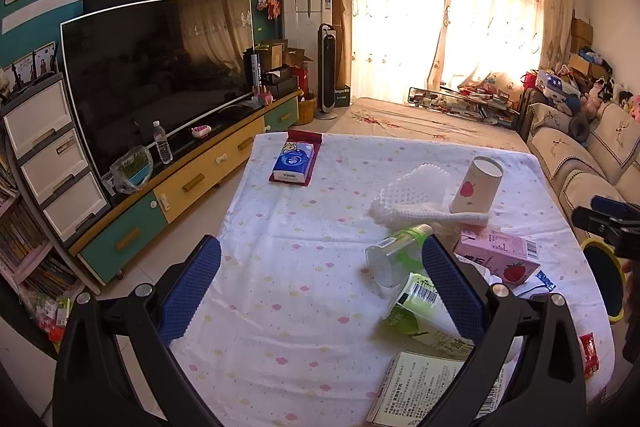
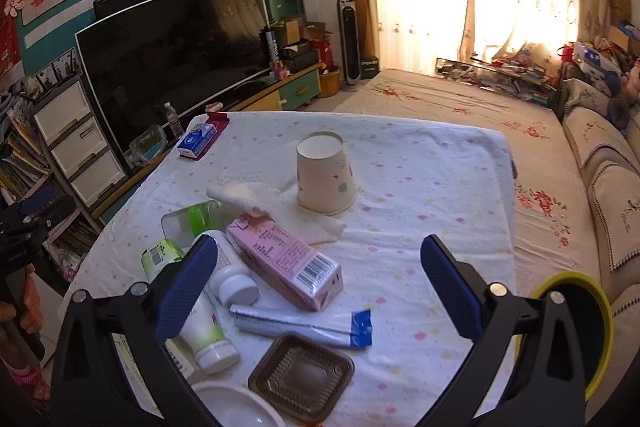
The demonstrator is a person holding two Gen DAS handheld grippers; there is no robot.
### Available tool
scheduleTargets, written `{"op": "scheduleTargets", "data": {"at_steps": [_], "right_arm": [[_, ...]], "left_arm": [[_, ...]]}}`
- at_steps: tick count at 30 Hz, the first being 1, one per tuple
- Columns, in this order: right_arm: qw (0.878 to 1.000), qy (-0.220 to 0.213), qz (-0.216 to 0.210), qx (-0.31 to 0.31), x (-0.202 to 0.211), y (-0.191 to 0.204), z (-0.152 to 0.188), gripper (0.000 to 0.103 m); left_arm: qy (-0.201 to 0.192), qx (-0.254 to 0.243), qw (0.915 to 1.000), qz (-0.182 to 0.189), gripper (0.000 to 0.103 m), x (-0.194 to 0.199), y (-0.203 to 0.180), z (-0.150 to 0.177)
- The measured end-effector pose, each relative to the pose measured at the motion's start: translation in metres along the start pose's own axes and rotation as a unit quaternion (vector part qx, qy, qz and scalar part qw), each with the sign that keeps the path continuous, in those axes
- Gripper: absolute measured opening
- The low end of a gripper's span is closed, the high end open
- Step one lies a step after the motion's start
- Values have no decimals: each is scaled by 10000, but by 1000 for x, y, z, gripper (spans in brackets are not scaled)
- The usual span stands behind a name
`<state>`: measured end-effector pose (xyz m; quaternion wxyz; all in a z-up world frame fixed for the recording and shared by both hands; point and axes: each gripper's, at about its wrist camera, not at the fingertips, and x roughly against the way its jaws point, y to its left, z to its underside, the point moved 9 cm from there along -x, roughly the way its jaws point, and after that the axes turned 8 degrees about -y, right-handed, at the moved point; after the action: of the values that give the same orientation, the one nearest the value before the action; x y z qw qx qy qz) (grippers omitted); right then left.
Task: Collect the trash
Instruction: 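Grasp the white paper cup with the right gripper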
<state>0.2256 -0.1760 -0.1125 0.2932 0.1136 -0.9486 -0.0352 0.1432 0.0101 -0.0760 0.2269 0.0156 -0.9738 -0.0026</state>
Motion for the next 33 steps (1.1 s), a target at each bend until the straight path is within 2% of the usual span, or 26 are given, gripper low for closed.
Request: {"op": "scheduleTargets", "data": {"at_steps": [4, 8, 14, 19, 22, 27, 29, 33], "right_arm": [[9991, 404, -103, 29, -56, -5, -16, 87], [9972, 737, -114, 36, -101, -10, -21, 86], [9947, 1018, 18, 112, -141, -18, -22, 83], [9926, 1205, 44, 140, -163, -22, -21, 73], [9918, 1268, 45, 177, -171, -21, -21, 62], [9939, 1102, -60, 45, -168, -17, -27, 59], [9957, 918, -74, -54, -155, -19, -34, 59], [9988, 426, 18, -247, -103, -38, -50, 59]], "left_arm": [[64, -9, 10000, 17, 99, -9, -2, 0], [124, -56, 9999, 45, 99, -17, -7, 2], [166, -101, 9998, 54, 99, -28, -8, 4], [232, -46, 9997, 97, 99, -35, -8, 6], [269, -42, 9996, 122, 99, -38, -9, 8], [284, -43, 9994, 192, 99, -38, -12, 10], [278, -41, 9994, 215, 99, -37, -14, 10], [247, -48, 9992, 305, 99, -30, -18, 9]]}}
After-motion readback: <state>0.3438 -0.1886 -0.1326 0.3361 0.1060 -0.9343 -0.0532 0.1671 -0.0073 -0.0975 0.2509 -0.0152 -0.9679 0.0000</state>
